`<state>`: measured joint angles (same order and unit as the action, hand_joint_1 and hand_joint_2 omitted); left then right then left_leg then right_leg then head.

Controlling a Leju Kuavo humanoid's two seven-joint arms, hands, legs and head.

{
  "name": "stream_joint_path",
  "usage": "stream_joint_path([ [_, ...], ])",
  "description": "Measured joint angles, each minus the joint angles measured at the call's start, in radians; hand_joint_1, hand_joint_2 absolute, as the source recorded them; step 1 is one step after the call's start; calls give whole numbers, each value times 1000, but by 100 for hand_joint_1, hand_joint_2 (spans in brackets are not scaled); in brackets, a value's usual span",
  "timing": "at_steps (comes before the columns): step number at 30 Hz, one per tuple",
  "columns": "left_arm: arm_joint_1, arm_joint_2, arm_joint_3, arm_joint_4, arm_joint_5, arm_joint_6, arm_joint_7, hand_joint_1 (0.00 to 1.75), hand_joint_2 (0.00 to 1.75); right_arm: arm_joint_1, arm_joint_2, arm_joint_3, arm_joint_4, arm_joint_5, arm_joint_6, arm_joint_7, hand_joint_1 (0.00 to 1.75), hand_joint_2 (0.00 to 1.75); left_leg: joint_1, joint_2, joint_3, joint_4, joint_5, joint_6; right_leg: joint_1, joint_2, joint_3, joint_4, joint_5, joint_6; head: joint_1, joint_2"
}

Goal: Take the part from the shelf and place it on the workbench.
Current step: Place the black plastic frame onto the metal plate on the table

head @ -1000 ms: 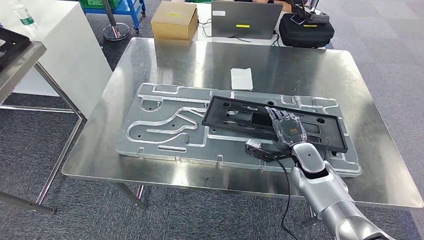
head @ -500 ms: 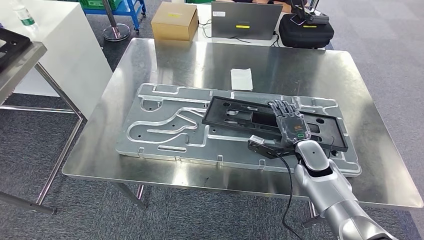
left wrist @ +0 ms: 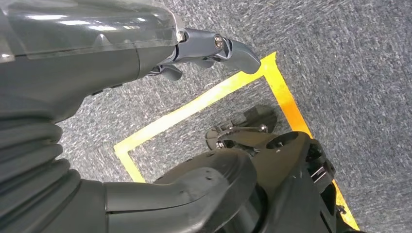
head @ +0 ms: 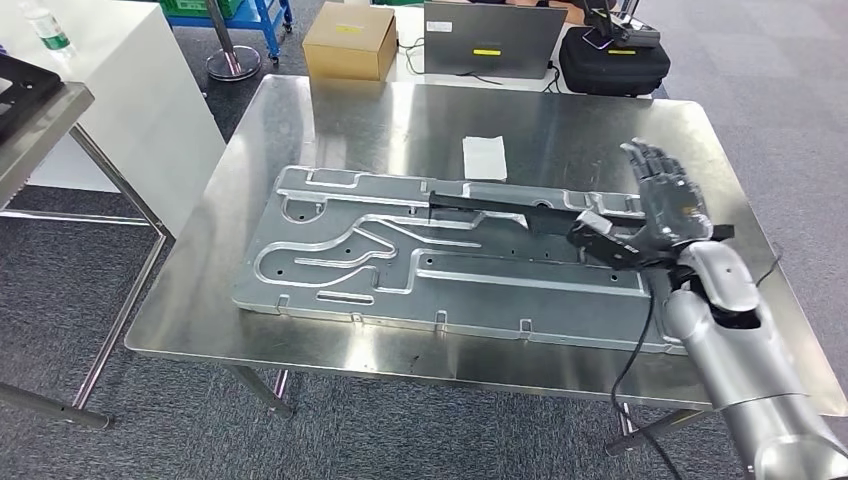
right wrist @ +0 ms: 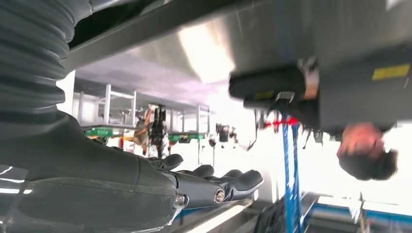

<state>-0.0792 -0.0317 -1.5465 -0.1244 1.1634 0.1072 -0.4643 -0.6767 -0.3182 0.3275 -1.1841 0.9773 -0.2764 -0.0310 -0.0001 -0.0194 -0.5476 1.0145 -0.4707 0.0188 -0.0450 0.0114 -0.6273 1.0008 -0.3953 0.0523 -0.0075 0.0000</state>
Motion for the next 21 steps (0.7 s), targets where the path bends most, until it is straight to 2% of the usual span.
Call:
stream_joint_path([
  [8, 4, 0, 4, 0, 28, 4, 8, 0, 0, 35, -137, -105, -179, -113, 12, -11, 0, 0, -2, 0, 0, 2, -2, 2, -1, 0, 0, -2, 1, 1, 0, 0],
  [12, 6, 2, 4, 0, 28, 3, 20, 0, 0, 88, -186, -168, -233, -156, 5, -26, 0, 0, -7, 0, -5, 8, -3, 15, -6, 0, 4, -9, 7, 14, -1, 0],
  [14, 5, 2, 4, 0, 28, 3, 23, 0, 0, 114, -205, -194, -250, -166, 0, -33, 0, 0, -5, 3, 2, -7, 11, 24, -6, 0, 7, -13, 8, 20, 0, 0],
  [15, 5, 2, 4, 0, 28, 2, 24, 0, 0, 126, -213, -203, -256, -168, -1, -35, 0, 0, -3, 5, 5, -17, 19, 30, -6, -2, 3, -4, -6, 20, 0, 0],
  [16, 4, 1, 4, 0, 29, 1, 25, 0, 0, 138, -220, -212, -261, -170, -4, -36, 0, 0, -2, 8, 7, -27, 27, 35, -5, -3, -10, 28, -34, 18, 1, 0],
  [18, 5, 0, 4, 0, 32, -2, 27, 0, 0, 165, -231, -226, -267, -173, -9, -39, 0, 0, -3, 12, -1, -31, 35, 41, 0, -6, -62, 157, -115, 14, 2, 0],
  [19, 5, 0, 5, 0, 34, -4, 29, 0, 0, 179, -234, -232, -270, -175, -11, -40, 0, 0, -5, 13, -6, -28, 37, 43, 2, -6, -89, 226, -146, 14, 2, 0],
  [20, 6, 0, 5, 0, 36, -5, 30, 0, 0, 193, -236, -236, -272, -175, -13, -41, 0, 0, -7, 14, -12, -24, 38, 43, 3, -6, -101, 268, -159, 14, 2, 0],
  [21, 6, 0, 5, 0, 38, -6, 30, 0, 0, 204, -238, -239, -273, -175, -14, -42, 0, 0, -8, 15, -17, -20, 38, 42, 4, -6, -93, 269, -151, 13, 2, 0],
])
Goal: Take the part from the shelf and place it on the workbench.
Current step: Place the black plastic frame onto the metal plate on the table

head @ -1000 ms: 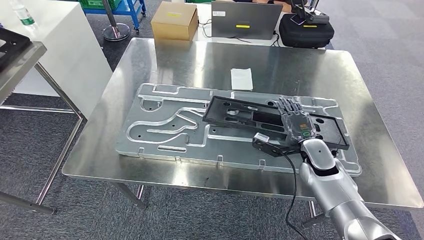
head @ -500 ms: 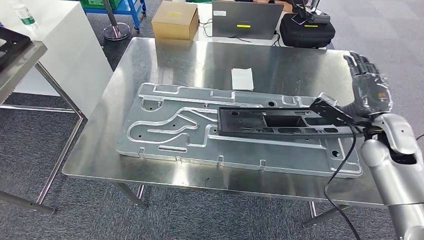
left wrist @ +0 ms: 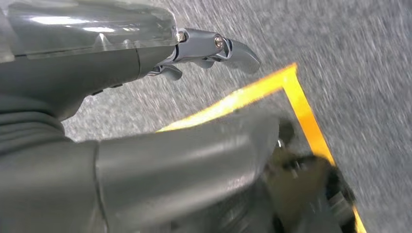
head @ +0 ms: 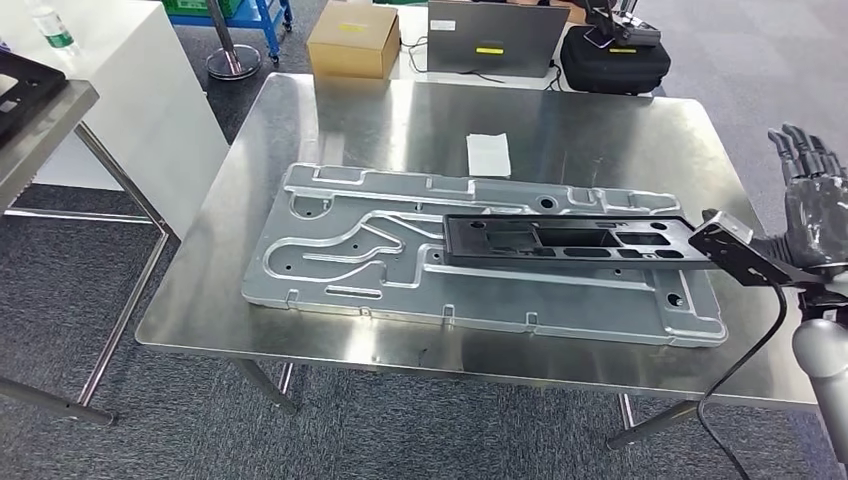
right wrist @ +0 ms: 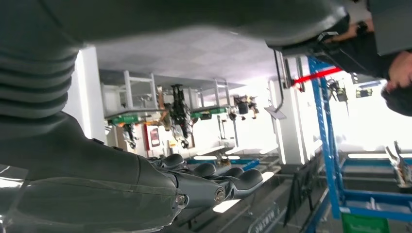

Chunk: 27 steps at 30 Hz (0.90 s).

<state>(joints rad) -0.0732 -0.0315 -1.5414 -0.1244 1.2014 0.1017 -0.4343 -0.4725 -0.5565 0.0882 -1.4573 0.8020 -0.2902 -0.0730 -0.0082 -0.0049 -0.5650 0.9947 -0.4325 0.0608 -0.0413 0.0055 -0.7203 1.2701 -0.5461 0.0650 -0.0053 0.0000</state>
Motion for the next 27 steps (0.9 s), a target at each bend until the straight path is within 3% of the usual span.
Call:
stream_joint_path([
  [1, 0, 0, 0, 0, 2, -1, 0, 0, 0, 10, -3, -3, -2, -1, -2, -1, 0, 0, -1, 0, -5, 6, 0, -1, 0, -1, 27, -36, 22, -2, 0, 0],
  [3, -1, 0, 1, 0, 6, 0, 2, 0, 0, 25, -8, -16, -11, -4, -7, -5, 0, 0, -1, -1, -18, 20, -2, -7, 3, -3, 111, -166, 62, -8, 0, 0],
  [5, -1, -1, 2, 0, 8, 3, 7, 0, 0, 41, -13, -37, -25, -8, -15, -11, 0, 0, -3, -3, -25, 31, -2, -18, 10, -4, 151, -237, 77, -21, 0, 0],
  [8, 0, -1, 2, 0, 9, 7, 16, 0, 0, 70, -16, -65, -45, -9, -22, -18, 0, 0, -3, -5, -32, 37, 0, -39, 12, -5, 145, -248, 85, -43, -2, 0],
  [9, 0, -1, 3, 0, 9, 8, 18, 0, 0, 80, -16, -72, -52, -8, -23, -21, 0, 0, -1, -4, -38, 49, -14, -46, 9, -7, 141, -250, 90, -50, -4, 0],
  [11, -1, 0, 2, 0, 9, 9, 19, 0, 0, 102, -14, -82, -65, -7, -24, -28, 0, 0, 4, -2, -67, 127, -84, -58, 6, -10, 129, -253, 103, -63, -8, 0],
  [13, -1, 0, 2, 0, 9, 9, 20, 0, 0, 123, -12, -90, -75, -4, -25, -32, 0, 0, 10, -1, -105, 252, -165, -67, 6, -11, 110, -252, 116, -66, -11, 0],
  [14, -1, 0, 2, 0, 9, 9, 20, 0, 0, 135, -10, -95, -80, -3, -25, -34, 0, 0, 12, -1, -113, 294, -184, -70, 6, -11, 100, -250, 123, -65, -11, 0],
  [15, -1, 0, 2, 0, 9, 9, 20, 0, 0, 149, -9, -99, -86, -3, -26, -35, 0, 0, 14, -1, -105, 305, -184, -72, 6, -12, 89, -249, 130, -63, -11, 0],
  [16, -1, 0, 2, 0, 9, 9, 20, 0, 0, 164, -8, -104, -92, -2, -29, -35, 0, 0, 16, -1, -78, 278, -167, -73, 5, -12, 80, -247, 136, -60, -11, 0],
  [19, -3, 0, 2, 0, 9, 10, 18, 0, 0, 217, -7, -130, -120, -1, -44, -39, 0, 0, 17, -3, 57, 77, -107, -68, 3, -13, 61, -245, 156, -44, -11, 0],
  [20, -3, 0, 2, 0, 9, 11, 17, 0, 0, 236, -7, -142, -130, -1, -50, -43, 0, 0, 14, -4, 80, 34, -101, -63, 3, -14, 59, -246, 164, -37, -11, 0],
  [23, -2, 0, 2, 0, 9, 11, 15, 0, 0, 291, -4, -172, -157, -2, -63, -58, 0, 0, 8, -4, 75, 14, -84, -42, 2, -15, 60, -257, 185, -13, -11, 0],
  [24, -2, -1, 2, 0, 9, 12, 15, 0, 0, 307, -3, -180, -163, -2, -65, -63, 0, 0, 8, -2, 69, 12, -74, -32, 1, -15, 55, -253, 176, -9, -10, 0],
  [25, -3, -1, 2, 0, 9, 12, 14, 0, 0, 320, -1, -187, -167, -2, -66, -66, 0, 0, 9, 0, 60, 8, -63, -22, 0, -14, 44, -233, 148, -8, -9, 0],
  [27, -3, -2, 2, 0, 9, 12, 13, 0, 0, 340, 2, -199, -173, -2, -67, -70, 0, 0, 6, 4, 37, 5, -40, -7, 1, -12, 9, -133, 51, -9, -6, 0],
])
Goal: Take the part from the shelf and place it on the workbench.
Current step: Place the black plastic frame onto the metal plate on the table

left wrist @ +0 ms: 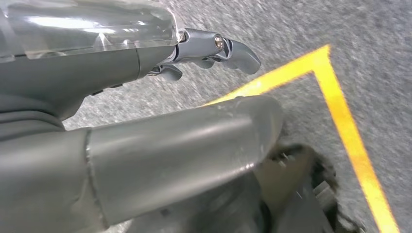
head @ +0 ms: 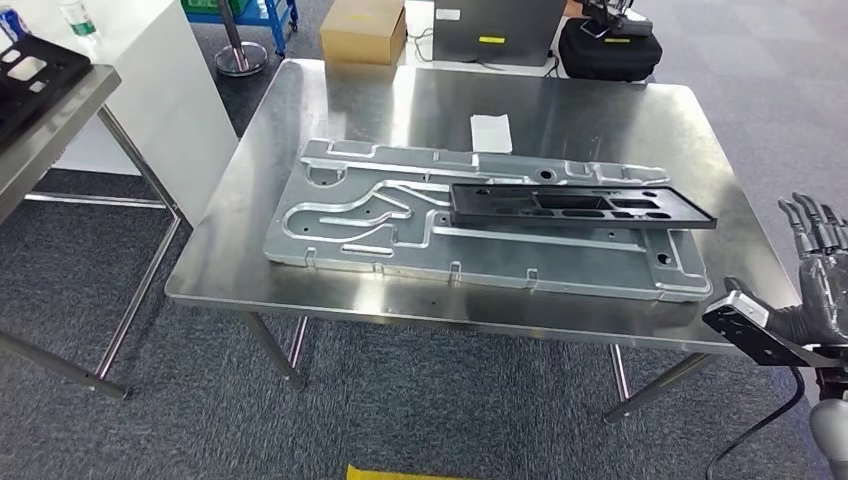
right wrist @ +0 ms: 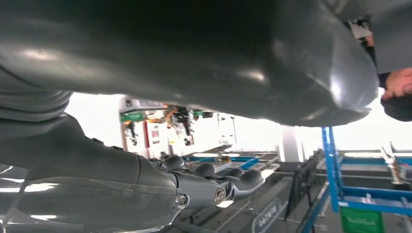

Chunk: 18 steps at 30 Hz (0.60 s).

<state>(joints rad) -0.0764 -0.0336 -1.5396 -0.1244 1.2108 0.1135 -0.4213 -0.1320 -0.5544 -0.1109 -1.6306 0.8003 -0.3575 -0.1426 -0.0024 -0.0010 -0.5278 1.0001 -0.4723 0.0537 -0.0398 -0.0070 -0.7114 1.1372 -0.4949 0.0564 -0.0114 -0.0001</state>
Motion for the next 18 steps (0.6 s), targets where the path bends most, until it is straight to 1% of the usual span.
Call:
stream_joint_path([
  [1, 0, 0, 0, 0, 0, 1, 0, 0, 0, 8, 2, -5, -2, 0, 0, 0, 0, 0, -3, 1, -14, 1, 10, 4, 2, 1, -18, 68, -44, 0, 1, 0],
  [2, 0, 0, 0, 0, 0, 1, -1, 0, 0, 15, 4, -9, -3, 0, -1, 0, 0, 0, -8, 3, -28, 2, 20, 6, 4, 1, -28, 124, -67, 0, 2, 0],
  [3, 0, 0, 0, 0, 0, 2, -1, 0, 0, 22, 7, -13, -3, 0, -1, -1, 0, 0, -12, 3, -42, 4, 30, 7, 6, 2, -25, 157, -69, -2, 2, 0],
  [4, 0, 0, 0, 0, 0, 3, -1, 0, 0, 29, 11, -16, -4, 0, -2, -3, 0, 0, -16, 3, -56, 6, 39, 8, 10, 2, -4, 155, -52, -7, 2, 0],
  [5, 0, 0, 0, 0, 0, 4, -2, 0, 0, 36, 14, -19, -7, 0, -3, -6, 0, 0, -19, 3, -68, 8, 47, 8, 14, 2, 33, 120, -29, -14, 2, 0],
  [6, 0, -1, 0, 0, 0, 6, -3, 0, 0, 46, 18, -23, -13, 1, -6, -11, 0, 0, -22, 3, -78, 10, 55, 8, 19, 2, 87, 56, -14, -24, 2, 0],
  [7, -1, -3, 0, 0, 0, 7, -4, 0, 0, 58, 22, -28, -23, 4, -9, -19, 0, 0, -25, 2, -87, 13, 62, 7, 25, 1, 143, -20, -12, -36, 2, 0],
  [8, -1, -4, 0, 0, 1, 9, -4, 0, 0, 74, 28, -34, -36, 9, -16, -28, 0, 0, -27, 2, -92, 15, 68, 3, 30, -1, 184, -79, -17, -44, 1, 0],
  [9, -1, -6, 0, 0, 1, 12, -5, 0, 0, 93, 35, -41, -50, 16, -25, -38, 0, 0, -26, 1, -94, 15, 75, -1, 35, -3, 211, -123, -25, -51, 2, 0],
  [10, 0, -7, 0, 0, 2, 14, -5, 0, 0, 115, 45, -47, -64, 24, -36, -47, 0, 0, -25, 0, -95, 14, 81, -7, 39, -5, 219, -141, -27, -55, 3, 0],
  [11, 1, -7, 0, 0, 3, 16, -4, 0, 0, 139, 58, -51, -74, 32, -46, -54, 0, 0, -24, -1, -96, 13, 86, -14, 39, -6, 218, -145, -18, -58, 4, 0],
  [12, 1, -6, -1, 0, 3, 19, -2, 0, 0, 161, 71, -53, -82, 40, -55, -59, 0, 0, -22, -2, -99, 17, 81, -21, 38, -8, 215, -152, -8, -63, 5, 0],
  [13, 2, -6, -1, 0, 3, 22, 0, 0, 0, 181, 85, -53, -89, 46, -62, -63, 0, 0, -21, -2, -106, 33, 60, -29, 34, -9, 209, -157, 3, -68, 4, 0],
  [14, 3, -5, -2, 0, 2, 24, 3, 0, 0, 200, 99, -53, -94, 51, -68, -66, 0, 0, -19, -3, -117, 66, 22, -37, 30, -10, 201, -161, 15, -72, 3, 0],
  [15, 3, -5, -2, 0, 2, 26, 5, 0, 0, 216, 112, -54, -98, 54, -73, -68, 0, 0, -13, -3, -132, 117, -28, -45, 28, -11, 190, -162, 25, -74, 2, 0],
  [16, 2, -4, -2, 0, 2, 27, 7, 0, 0, 229, 123, -54, -101, 56, -76, -69, 0, 0, -7, -3, -148, 179, -76, -53, 26, -11, 176, -161, 34, -75, 1, 0],
  [17, 2, -4, -3, 0, 2, 28, 9, 0, 0, 240, 132, -56, -102, 57, -79, -69, 0, 0, -1, -2, -158, 238, -108, -60, 25, -10, 162, -159, 44, -73, 1, 0],
  [18, 2, -3, -3, 0, 2, 29, 11, 0, 0, 249, 140, -57, -102, 58, -81, -69, 0, 0, 5, -2, -157, 276, -115, -67, 22, -10, 147, -156, 54, -70, 1, 0],
])
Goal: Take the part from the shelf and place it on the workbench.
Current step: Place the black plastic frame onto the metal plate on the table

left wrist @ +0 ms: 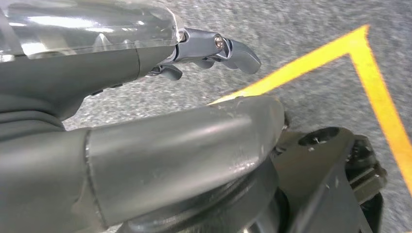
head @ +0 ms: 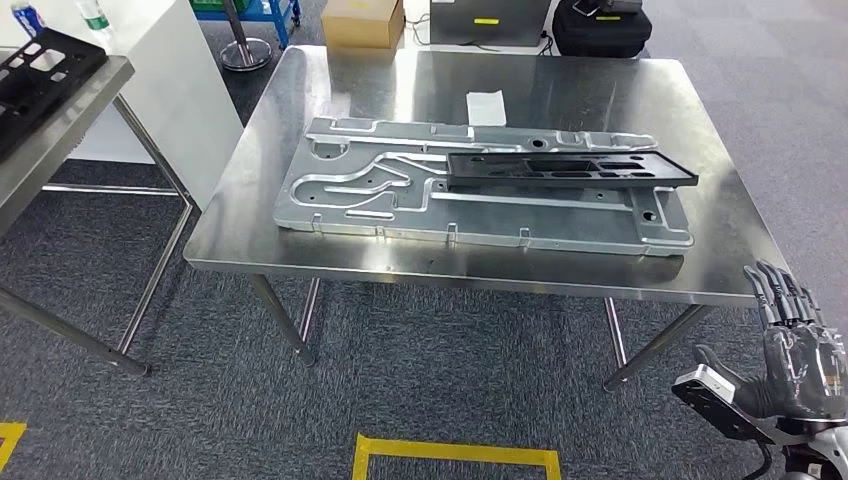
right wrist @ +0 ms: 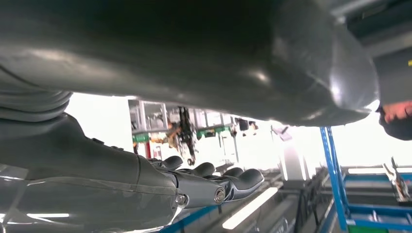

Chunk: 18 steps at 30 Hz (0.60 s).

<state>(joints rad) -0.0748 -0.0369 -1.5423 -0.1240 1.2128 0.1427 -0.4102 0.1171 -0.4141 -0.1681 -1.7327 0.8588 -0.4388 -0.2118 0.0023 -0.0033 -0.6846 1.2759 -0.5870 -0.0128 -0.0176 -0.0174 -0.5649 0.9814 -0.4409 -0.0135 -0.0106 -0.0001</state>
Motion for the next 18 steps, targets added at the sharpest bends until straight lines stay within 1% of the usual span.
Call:
stream_joint_path([
  [1, 0, 1, 0, 0, 0, 1, 1, 0, 0, 7, 6, -2, 0, 1, -1, 0, 0, 0, 5, 0, 14, 10, 13, -6, -4, 0, -16, 5, 9, 5, 0, 0],
  [2, 0, 1, 0, 0, 0, 1, 2, 0, 0, 12, 11, -3, 0, 2, -2, 0, 0, 0, 10, 0, 45, -15, 41, -13, -9, 0, -33, 11, 17, 11, 0, 0],
  [3, -1, 2, 0, 0, 0, 1, 2, 0, 0, 15, 16, -5, 0, 2, -2, 0, 0, 0, 15, 0, 89, -67, 70, -20, -15, 0, -50, 20, 24, 18, 0, 0],
  [4, -2, 2, 0, 0, 0, 1, 2, 0, 0, 17, 19, -7, -1, 3, -2, 0, 0, 0, 17, 0, 135, -132, 76, -26, -19, 1, -66, 28, 30, 26, -1, 0],
  [5, -4, 2, 0, 0, 0, 1, 2, 0, 0, 19, 22, -10, -3, 3, -3, 0, 0, 0, 17, -2, 175, -192, 75, -24, -22, 1, -78, 36, 37, 35, -3, 0],
  [6, -5, 2, 0, 0, 0, 2, 3, 0, 0, 21, 25, -12, -5, 3, -3, -1, 0, 0, 15, -4, 197, -231, 65, -19, -22, 1, -85, 42, 43, 44, -4, 0],
  [7, -5, 2, 0, 0, 0, 2, 3, 0, 0, 22, 27, -15, -7, 3, -4, -2, 0, 0, 11, -5, 204, -249, 52, -9, -21, 1, -87, 44, 50, 53, -5, 0],
  [9, -4, 2, 0, 0, 2, 4, 4, 0, 0, 27, 31, -18, -10, 4, -6, -7, 0, 0, 8, -4, 195, -251, 60, 17, -21, 1, -86, 41, 63, 67, -5, 0],
  [10, -4, 2, 0, 0, 3, 6, 5, 0, 0, 32, 35, -19, -12, 4, -9, -11, 0, 0, 8, -1, 189, -251, 67, 30, -23, 2, -90, 42, 60, 72, -5, 0],
  [11, -4, 2, 0, 0, 6, 7, 5, 0, 0, 39, 41, -19, -16, 6, -13, -16, 0, 0, 8, 1, 179, -252, 78, 40, -24, 3, -99, 59, 35, 74, -3, 0],
  [12, -4, 2, 0, 0, 9, 10, 6, 0, 0, 47, 49, -18, -21, 10, -19, -23, 0, 0, 7, 4, 166, -254, 89, 50, -24, 5, -113, 93, -4, 74, 0, 0],
  [13, -4, 2, 0, 0, 12, 12, 6, 0, 0, 52, 57, -17, -27, 16, -24, -30, 0, 0, 4, 6, 154, -253, 100, 57, -22, 6, -131, 147, -57, 73, 2, 0],
  [14, -4, 2, 0, 0, 15, 15, 6, 0, 0, 57, 66, -15, -33, 23, -30, -35, 0, 0, 0, 7, 140, -253, 112, 62, -19, 6, -150, 213, -110, 71, 4, 0],
  [15, -4, 3, 0, 0, 15, 17, 5, 0, 0, 60, 73, -13, -36, 29, -35, -37, 0, 0, -4, 8, 126, -253, 123, 66, -17, 7, -161, 273, -143, 69, 5, 0],
  [16, -4, 3, 0, 0, 15, 19, 5, 0, 0, 62, 80, -10, -38, 33, -40, -38, 0, 0, -10, 9, 111, -252, 135, 69, -13, 7, -163, 316, -156, 65, 6, 0],
  [17, -4, 3, 0, 0, 15, 21, 5, 0, 0, 65, 86, -8, -40, 36, -44, -38, 0, 0, -15, 9, 96, -252, 146, 70, -9, 7, -151, 330, -149, 60, 6, 0],
  [18, -4, 3, 0, 0, 14, 23, 5, 0, 0, 66, 91, -5, -41, 37, -47, -37, 0, 0, -20, 9, 82, -252, 157, 71, -4, 8, -119, 308, -126, 51, 6, 0],
])
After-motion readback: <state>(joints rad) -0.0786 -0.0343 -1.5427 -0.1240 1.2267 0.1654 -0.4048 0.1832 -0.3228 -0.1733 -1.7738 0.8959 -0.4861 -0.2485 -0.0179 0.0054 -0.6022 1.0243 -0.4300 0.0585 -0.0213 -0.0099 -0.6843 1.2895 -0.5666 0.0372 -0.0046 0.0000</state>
